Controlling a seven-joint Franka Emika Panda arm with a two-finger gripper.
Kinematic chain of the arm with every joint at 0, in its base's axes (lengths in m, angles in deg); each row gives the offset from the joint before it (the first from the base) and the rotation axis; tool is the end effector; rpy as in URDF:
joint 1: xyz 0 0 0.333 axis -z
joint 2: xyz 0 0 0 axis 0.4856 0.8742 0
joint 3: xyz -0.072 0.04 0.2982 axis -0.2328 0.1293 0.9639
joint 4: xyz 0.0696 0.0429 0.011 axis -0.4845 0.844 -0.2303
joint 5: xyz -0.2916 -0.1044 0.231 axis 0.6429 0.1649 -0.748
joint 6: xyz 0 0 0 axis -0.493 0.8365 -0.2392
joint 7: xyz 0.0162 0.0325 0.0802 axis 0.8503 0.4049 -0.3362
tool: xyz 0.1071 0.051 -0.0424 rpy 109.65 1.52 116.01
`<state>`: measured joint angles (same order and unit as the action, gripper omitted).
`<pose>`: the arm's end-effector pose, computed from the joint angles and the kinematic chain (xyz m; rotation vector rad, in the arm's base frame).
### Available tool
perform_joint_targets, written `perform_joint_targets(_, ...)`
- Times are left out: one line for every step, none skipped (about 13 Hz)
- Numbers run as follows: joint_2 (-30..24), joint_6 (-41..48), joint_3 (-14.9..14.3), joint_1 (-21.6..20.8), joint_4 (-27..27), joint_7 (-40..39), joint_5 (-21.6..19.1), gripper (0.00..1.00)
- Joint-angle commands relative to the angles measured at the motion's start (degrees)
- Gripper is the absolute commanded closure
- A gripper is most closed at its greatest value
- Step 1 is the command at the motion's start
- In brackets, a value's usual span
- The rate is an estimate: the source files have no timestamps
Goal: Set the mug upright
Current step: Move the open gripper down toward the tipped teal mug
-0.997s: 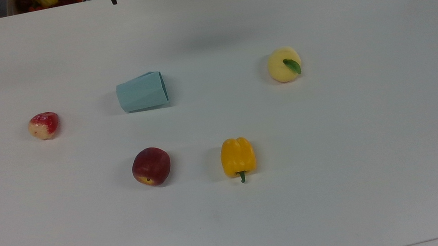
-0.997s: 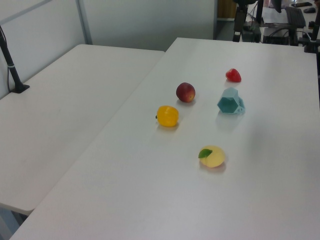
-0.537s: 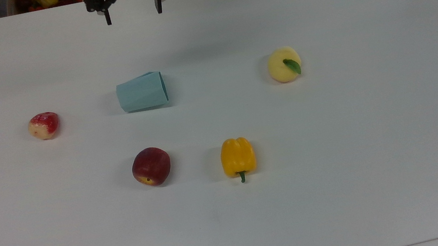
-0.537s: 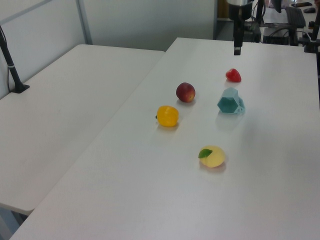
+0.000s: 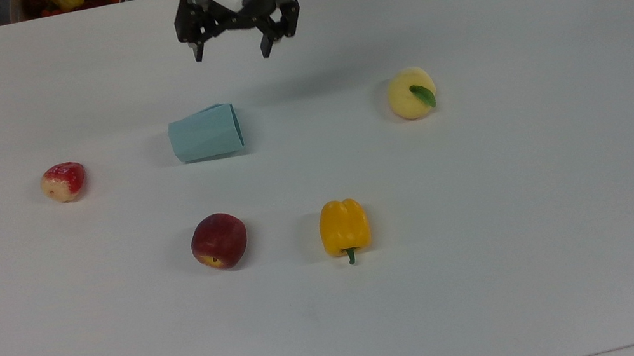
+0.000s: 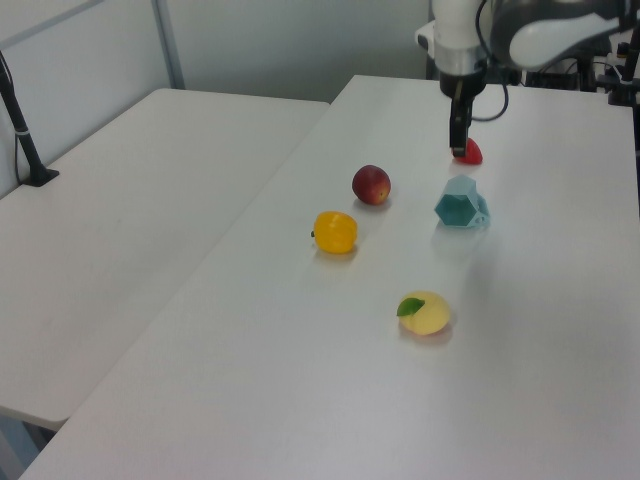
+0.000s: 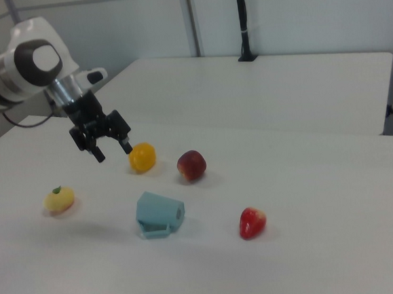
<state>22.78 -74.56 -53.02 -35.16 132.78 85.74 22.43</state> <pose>0.5816 0.0932 0.4648 2.7788 0.2488 0.0094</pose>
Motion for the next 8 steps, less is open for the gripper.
perform_joint_targets(1.8,-7.78,0.74,-1.27,7.25,12.56,8.5,0.0)
perform_joint_targets(3.81,-9.72,0.74,-1.79,7.88,16.43,11.41,0.0)
perform_joint_targets(5.31,-10.0,0.74,-1.89,7.89,18.73,13.61,0.0)
perform_joint_targets(6.72,-10.18,0.74,-1.89,7.89,21.37,16.51,0.0)
perform_joint_targets(7.43,-10.62,0.74,-1.89,8.06,22.35,17.93,0.0)
perform_joint_targets(7.78,-11.23,0.74,-1.89,8.67,23.23,19.16,0.0)
perform_joint_targets(8.31,-11.85,0.74,-1.71,9.64,24.11,21.78,0.0)
perform_joint_targets(9.01,-12.2,0.74,-1.45,10.43,25.07,24.24,0.0)
